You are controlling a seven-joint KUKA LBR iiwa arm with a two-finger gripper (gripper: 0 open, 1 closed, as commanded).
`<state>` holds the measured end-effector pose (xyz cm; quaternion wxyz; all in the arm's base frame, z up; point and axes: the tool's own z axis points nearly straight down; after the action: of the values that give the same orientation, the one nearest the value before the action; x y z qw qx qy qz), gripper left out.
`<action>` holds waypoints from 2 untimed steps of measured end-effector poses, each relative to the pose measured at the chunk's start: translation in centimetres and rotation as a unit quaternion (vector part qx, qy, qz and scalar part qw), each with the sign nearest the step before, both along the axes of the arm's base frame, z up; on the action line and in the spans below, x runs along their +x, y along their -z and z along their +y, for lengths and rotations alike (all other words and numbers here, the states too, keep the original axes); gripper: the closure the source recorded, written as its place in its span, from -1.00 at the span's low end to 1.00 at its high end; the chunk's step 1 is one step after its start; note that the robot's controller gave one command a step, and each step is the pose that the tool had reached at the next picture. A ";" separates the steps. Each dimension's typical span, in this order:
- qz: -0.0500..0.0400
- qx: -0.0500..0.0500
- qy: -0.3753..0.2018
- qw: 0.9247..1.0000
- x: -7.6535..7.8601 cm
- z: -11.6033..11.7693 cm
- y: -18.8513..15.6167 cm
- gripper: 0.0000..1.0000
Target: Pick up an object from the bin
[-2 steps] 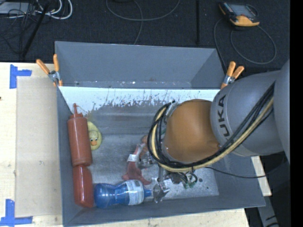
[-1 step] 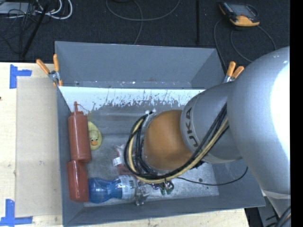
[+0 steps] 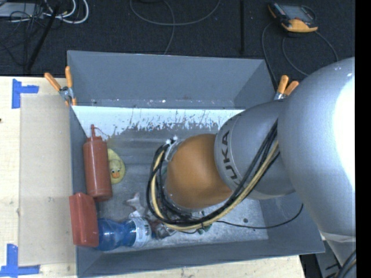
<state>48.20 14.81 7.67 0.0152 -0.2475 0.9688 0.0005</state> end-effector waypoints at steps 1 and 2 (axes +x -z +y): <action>0.000 0.000 0.000 1.000 0.0 0.0 0.0 1.00; 0.003 -0.001 0.000 1.000 0.0 0.0 -0.3 1.00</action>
Offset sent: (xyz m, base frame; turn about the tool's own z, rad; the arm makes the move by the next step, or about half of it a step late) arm 0.0000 -0.0001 0.0195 0.0001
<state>48.19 14.80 7.92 0.0119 -0.2471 0.9689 0.0002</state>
